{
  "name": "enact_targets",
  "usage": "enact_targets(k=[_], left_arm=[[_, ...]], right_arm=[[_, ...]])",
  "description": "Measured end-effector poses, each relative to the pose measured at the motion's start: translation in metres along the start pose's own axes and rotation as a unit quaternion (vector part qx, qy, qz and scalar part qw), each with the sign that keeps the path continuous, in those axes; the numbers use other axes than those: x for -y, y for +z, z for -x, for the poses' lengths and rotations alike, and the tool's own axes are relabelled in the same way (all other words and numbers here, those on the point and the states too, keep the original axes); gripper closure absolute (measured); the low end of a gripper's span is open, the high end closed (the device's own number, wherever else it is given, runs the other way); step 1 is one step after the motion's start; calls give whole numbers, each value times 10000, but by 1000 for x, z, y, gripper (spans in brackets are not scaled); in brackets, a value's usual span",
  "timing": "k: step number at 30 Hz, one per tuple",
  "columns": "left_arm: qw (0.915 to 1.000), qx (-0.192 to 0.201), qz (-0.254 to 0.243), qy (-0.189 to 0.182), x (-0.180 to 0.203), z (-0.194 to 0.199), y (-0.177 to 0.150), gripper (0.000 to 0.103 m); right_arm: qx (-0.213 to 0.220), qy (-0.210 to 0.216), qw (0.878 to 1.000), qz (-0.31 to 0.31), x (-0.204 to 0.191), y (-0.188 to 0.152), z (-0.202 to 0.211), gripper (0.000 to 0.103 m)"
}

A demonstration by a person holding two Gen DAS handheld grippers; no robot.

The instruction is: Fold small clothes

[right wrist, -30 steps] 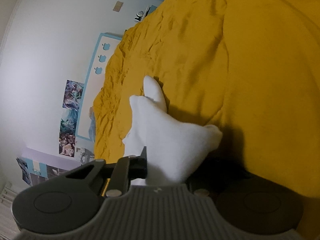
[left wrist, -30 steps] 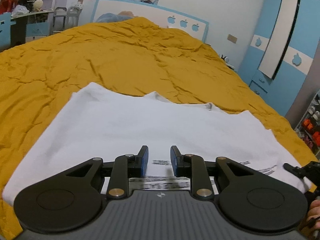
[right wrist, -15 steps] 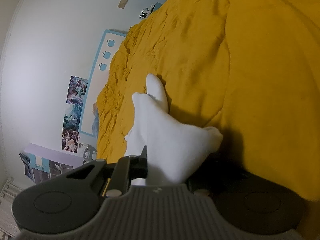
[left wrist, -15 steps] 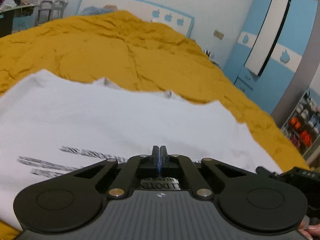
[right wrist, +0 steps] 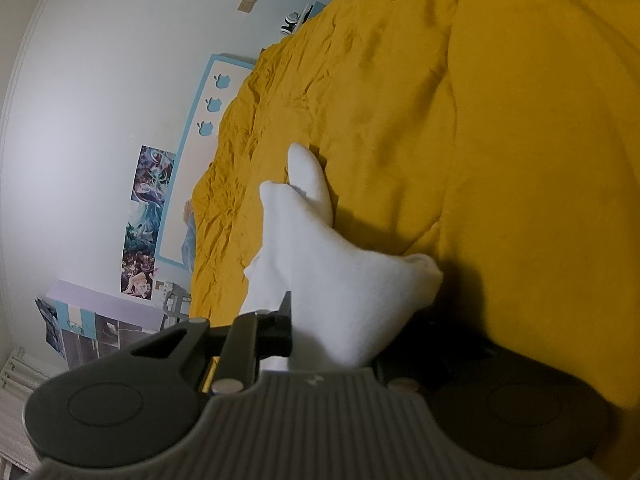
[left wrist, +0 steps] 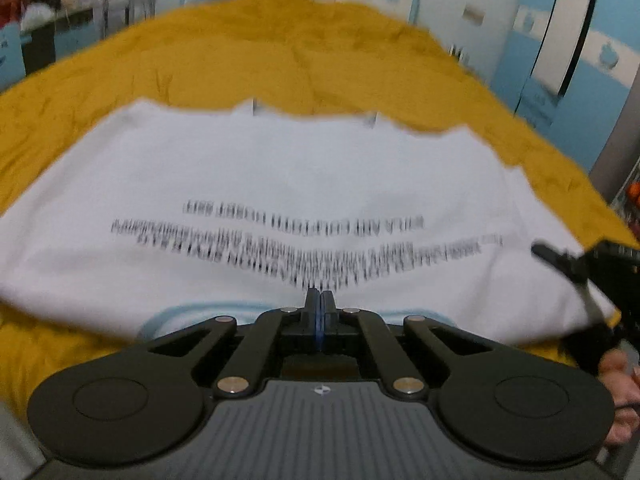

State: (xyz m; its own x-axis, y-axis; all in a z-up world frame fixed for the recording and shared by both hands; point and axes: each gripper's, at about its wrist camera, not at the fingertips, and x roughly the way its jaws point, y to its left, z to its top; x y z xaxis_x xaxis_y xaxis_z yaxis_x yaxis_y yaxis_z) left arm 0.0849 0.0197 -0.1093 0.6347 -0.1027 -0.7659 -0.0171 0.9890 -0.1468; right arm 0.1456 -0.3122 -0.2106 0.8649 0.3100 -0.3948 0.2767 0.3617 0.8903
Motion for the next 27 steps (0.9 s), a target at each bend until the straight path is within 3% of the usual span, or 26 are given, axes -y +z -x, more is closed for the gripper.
enact_targets(k=[3, 5, 8, 10, 14, 16, 18, 21, 24, 27], left_arm=[[9997, -176, 121, -81, -3, 9, 9, 103], [9976, -367, 501, -316, -12, 8, 24, 102], [9975, -78, 310, -635, -13, -3, 51, 98], [9981, 46, 361, -489, -17, -23, 71, 98], [9975, 40, 402, -588, -19, -68, 96, 98], [9986, 185, 165, -477, -14, -84, 95, 99], [9997, 59, -23, -226, -6, -102, 90, 99], [9995, 66, 241, -207, -9, -101, 85, 100], [9965, -21, 661, -517, -21, -81, 86, 100], [9937, -509, 855, -520, -25, -77, 76, 100]], right_arm=[[-24, 12, 10000, -18, 1, 1, 0, 94], [-44, 33, 10000, -54, 2, 2, 0, 94], [-55, 42, 10000, -67, 3, 3, -1, 94], [-55, 37, 10000, -71, 4, 4, -2, 94], [-61, 41, 9999, -69, 5, 4, -3, 94], [-61, 41, 10000, -65, 5, 4, -3, 94], [-60, 41, 10000, -60, 5, 4, -3, 94], [-65, 23, 10000, -29, 5, 4, -3, 94], [-69, 30, 10000, -21, 5, 4, -3, 94], [-56, 16, 10000, -2, 4, 4, -4, 94]])
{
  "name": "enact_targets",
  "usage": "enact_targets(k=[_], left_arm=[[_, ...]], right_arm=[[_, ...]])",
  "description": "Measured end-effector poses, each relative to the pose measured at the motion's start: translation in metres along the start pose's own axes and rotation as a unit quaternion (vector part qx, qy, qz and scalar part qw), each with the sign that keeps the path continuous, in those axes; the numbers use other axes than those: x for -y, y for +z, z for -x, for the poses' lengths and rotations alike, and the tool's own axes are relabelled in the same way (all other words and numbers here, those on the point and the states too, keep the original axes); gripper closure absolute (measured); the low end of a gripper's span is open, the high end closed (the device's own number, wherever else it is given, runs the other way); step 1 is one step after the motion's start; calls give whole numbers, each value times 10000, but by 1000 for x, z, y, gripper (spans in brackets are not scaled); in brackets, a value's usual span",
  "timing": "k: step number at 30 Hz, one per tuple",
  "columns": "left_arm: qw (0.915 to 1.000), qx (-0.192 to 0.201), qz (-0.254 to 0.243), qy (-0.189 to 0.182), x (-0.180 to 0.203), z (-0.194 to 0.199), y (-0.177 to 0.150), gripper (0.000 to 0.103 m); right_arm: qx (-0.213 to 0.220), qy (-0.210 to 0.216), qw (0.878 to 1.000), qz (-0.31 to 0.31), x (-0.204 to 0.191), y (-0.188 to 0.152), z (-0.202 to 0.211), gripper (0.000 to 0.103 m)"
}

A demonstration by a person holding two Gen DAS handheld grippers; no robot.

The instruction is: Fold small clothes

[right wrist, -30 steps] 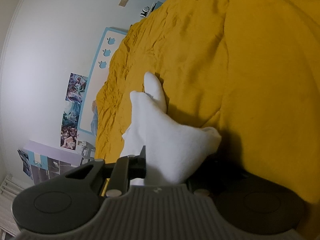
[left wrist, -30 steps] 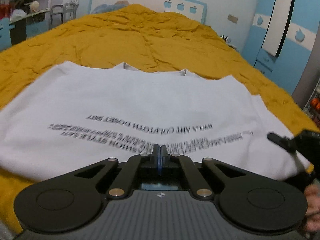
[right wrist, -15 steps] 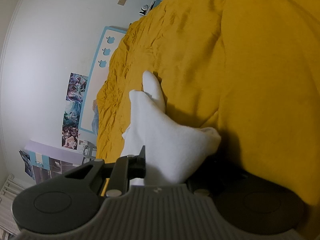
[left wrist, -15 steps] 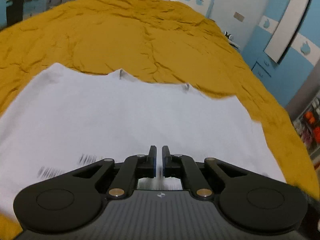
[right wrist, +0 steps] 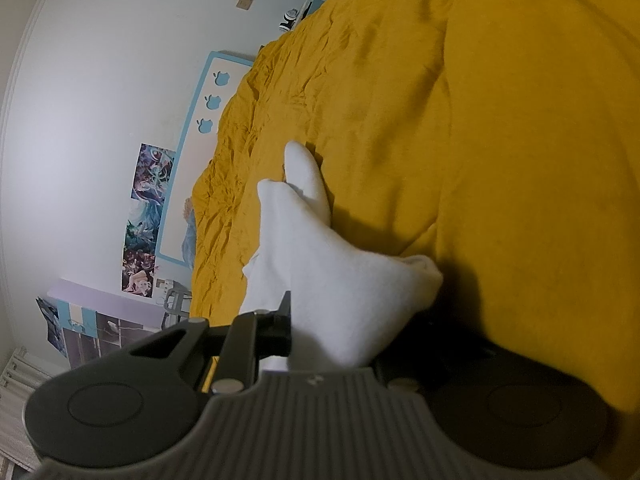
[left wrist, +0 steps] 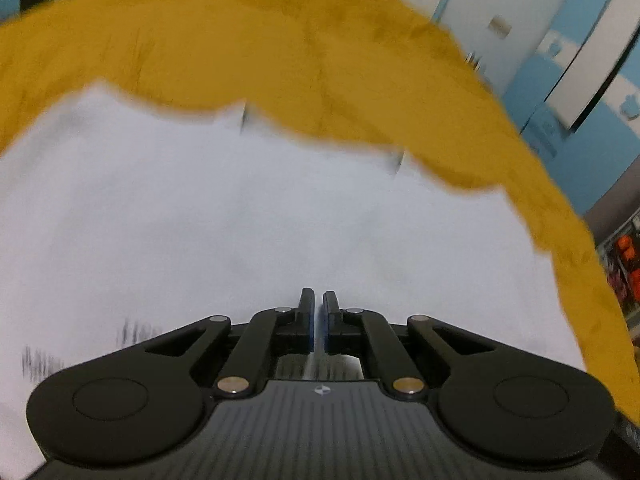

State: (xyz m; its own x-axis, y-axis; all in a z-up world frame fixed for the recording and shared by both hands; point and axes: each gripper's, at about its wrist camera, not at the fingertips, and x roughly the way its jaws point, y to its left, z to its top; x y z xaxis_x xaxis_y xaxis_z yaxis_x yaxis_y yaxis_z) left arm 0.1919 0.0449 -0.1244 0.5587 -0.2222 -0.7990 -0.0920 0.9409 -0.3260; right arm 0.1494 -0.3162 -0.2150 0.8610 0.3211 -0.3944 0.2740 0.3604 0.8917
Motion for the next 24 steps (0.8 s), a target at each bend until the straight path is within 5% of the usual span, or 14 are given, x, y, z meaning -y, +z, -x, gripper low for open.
enact_targets(k=[6, 9, 15, 20, 24], left_arm=[[9993, -366, -5, 21, -3, 23, -11, 99], [9973, -485, -523, 188, 3, 38, -24, 99], [9959, -387, -783, 242, 4, 46, -37, 98], [9984, -330, -384, -246, -27, 64, -28, 97], [9994, -248, -43, -246, -58, 83, -24, 97]], right_arm=[[-1, -32, 10000, 55, -1, -1, 0, 94], [-3, -35, 10000, 32, -2, 0, 0, 94], [3, -283, 9991, 320, -17, -1, -1, 92], [160, -701, 9793, 1892, -75, -9, 4, 92], [235, -963, 9709, 2180, -107, -12, 3, 92]])
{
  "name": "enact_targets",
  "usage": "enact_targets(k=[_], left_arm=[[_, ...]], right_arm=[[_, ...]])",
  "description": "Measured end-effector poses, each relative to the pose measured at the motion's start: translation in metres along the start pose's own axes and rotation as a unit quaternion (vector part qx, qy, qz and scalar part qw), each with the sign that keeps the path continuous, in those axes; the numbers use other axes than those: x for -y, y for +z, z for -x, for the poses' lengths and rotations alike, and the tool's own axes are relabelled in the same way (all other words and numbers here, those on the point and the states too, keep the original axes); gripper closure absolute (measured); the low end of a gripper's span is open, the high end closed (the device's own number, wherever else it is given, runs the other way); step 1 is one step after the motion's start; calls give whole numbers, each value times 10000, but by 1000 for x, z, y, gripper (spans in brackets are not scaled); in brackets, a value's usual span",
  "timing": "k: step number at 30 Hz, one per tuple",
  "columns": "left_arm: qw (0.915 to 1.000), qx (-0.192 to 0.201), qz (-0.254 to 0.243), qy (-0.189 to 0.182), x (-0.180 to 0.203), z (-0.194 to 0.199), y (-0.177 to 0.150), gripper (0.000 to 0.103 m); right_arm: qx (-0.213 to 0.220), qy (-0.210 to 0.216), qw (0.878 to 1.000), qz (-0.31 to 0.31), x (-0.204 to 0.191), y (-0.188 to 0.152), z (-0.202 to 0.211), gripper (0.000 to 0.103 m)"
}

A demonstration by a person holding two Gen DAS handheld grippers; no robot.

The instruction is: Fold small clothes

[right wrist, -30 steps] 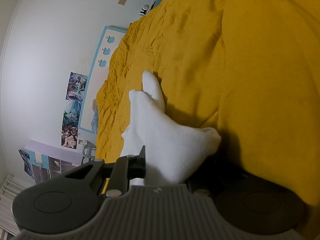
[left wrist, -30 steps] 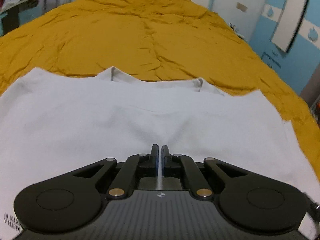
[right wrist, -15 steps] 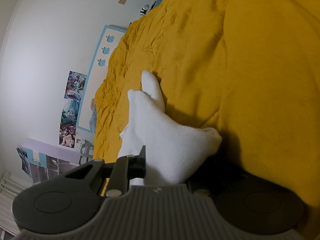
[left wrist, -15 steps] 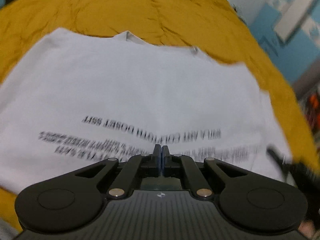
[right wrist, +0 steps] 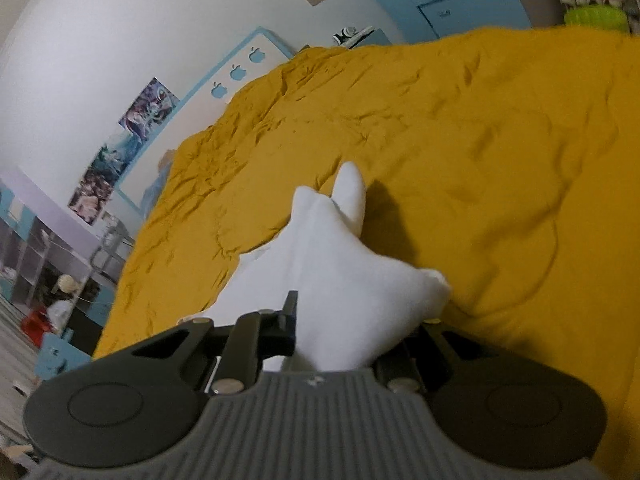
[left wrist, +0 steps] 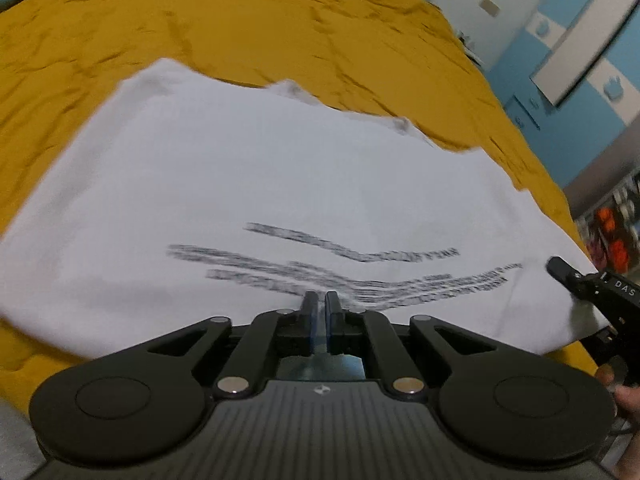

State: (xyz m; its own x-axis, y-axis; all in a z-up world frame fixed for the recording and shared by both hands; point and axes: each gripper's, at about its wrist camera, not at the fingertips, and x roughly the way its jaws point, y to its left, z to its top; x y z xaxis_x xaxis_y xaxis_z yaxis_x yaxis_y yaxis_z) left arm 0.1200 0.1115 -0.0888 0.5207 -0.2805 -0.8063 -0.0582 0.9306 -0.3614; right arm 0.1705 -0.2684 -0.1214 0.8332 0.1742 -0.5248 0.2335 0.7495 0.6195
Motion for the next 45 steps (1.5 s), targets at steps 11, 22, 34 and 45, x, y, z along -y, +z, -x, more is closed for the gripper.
enact_targets(k=[11, 22, 34, 45], left_arm=[[9961, 548, 691, 99, -72, 59, -10, 97], [9793, 1051, 1686, 381, -145, 105, -16, 97], [9642, 1291, 2080, 1022, -174, 135, -29, 94], [9873, 775, 1379, -150, -150, 103, -17, 70]], right_arm=[[611, -25, 9859, 1556, -114, 2, 24, 92], [655, 917, 9398, 3226, -244, -61, 23, 92], [-1671, 2904, 8050, 4896, -305, -220, -4, 43], [-847, 2251, 8392, 4878, -237, -146, 11, 34]])
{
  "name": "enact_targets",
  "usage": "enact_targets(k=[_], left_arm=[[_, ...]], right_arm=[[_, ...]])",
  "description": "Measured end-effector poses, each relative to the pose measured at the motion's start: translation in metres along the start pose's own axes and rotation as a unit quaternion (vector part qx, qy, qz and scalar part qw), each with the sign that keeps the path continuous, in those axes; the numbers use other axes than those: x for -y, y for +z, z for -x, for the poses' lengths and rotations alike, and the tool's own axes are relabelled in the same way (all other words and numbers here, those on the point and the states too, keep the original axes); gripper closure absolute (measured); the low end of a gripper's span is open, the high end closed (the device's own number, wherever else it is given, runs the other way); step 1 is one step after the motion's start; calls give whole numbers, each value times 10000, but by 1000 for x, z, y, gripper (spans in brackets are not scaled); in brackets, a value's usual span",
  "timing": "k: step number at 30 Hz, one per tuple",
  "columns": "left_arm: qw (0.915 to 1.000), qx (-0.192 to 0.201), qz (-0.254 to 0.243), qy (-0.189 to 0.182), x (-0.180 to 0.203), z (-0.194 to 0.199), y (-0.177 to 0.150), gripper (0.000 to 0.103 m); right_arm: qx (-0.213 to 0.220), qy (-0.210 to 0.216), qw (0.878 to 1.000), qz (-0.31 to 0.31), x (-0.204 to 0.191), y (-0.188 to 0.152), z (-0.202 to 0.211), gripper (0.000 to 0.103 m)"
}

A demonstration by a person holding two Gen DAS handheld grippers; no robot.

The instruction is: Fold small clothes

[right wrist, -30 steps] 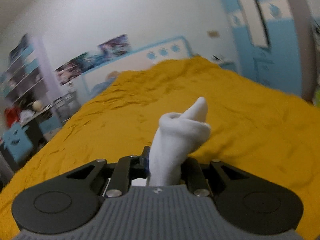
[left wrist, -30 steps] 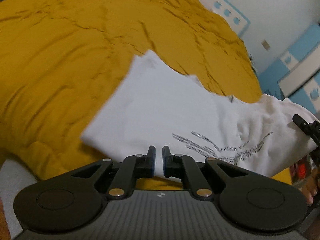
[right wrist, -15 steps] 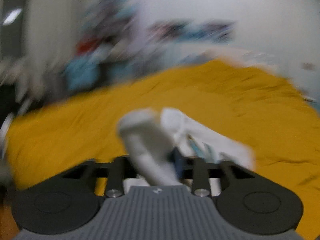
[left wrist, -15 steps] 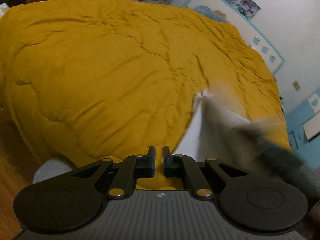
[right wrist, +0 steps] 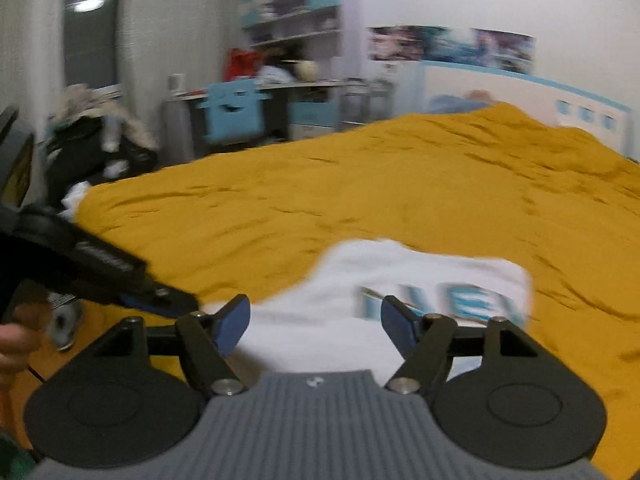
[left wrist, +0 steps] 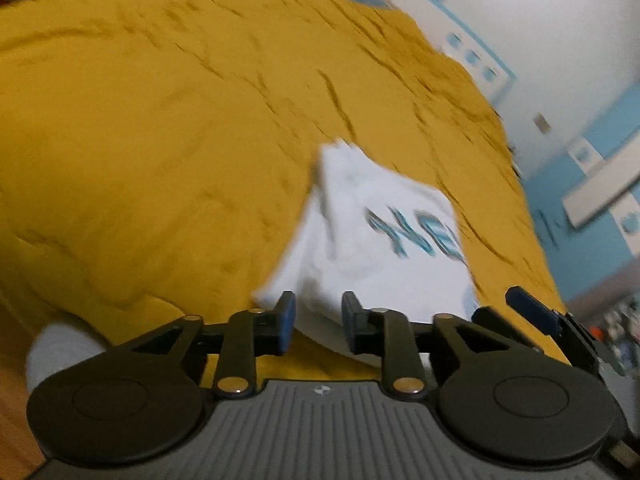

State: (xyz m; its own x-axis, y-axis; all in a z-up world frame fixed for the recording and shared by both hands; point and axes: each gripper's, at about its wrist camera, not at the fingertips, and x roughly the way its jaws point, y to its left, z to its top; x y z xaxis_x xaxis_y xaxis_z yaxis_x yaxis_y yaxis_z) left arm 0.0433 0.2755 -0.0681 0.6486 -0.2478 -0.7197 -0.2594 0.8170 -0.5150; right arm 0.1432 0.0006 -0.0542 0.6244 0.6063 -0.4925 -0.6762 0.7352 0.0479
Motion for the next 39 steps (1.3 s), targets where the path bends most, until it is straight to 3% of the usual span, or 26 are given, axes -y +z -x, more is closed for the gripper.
enact_targets(k=[3, 5, 9, 14, 18, 20, 21, 22, 23, 24, 27, 31, 35, 39], left_arm=[[9980, -198, 5, -595, 4, -12, -6, 58], [9955, -298, 223, -867, 0, -24, -7, 56], [9934, -539, 707, -724, -12, -58, 0, 55], [9855, -478, 1032, -1256, -18, -79, 12, 56], [9859, -407, 1183, -1114, -18, -89, 13, 83], [9864, -351, 1232, -1033, -17, -86, 12, 87], [9866, -314, 1243, -1013, -17, -83, 11, 88], [9877, -193, 1173, -1013, -15, -76, 11, 88], [9895, -66, 1047, -991, -13, -67, 12, 89], [9915, 70, 916, -922, -9, -60, 12, 89], [9939, 319, 727, -761, -5, -42, 12, 90], [9925, -74, 1136, -455, -21, -56, 5, 91], [9928, -74, 1144, -347, -32, -63, -5, 90], [9935, -110, 1073, -369, -36, -56, 1, 78]], right_arm=[[-60, -387, 9992, -124, 31, -19, 25, 30], [-156, -553, 9981, -215, 48, -32, 35, 30], [-489, -790, 9949, -403, 70, -54, 34, 29], [-763, -640, 9947, -253, 74, -70, 25, 27], [-839, -702, 9940, -32, 65, -82, 9, 28], [-871, -717, 9936, -78, 66, -87, 2, 40], [-862, -667, 9940, -104, 66, -89, 0, 57], [-860, -572, 9946, -108, 65, -90, -1, 67], [-861, -547, 9948, -53, 63, -91, -2, 69], [-826, -599, 9948, 65, 61, -91, -2, 81], [-801, -549, 9949, 279, 54, -89, 4, 86], [-939, -654, 9912, 667, 44, -91, 0, 89], [-1148, -668, 9837, 1213, 34, -98, 2, 94], [-1204, -551, 9865, 963, 43, -104, 19, 103]])
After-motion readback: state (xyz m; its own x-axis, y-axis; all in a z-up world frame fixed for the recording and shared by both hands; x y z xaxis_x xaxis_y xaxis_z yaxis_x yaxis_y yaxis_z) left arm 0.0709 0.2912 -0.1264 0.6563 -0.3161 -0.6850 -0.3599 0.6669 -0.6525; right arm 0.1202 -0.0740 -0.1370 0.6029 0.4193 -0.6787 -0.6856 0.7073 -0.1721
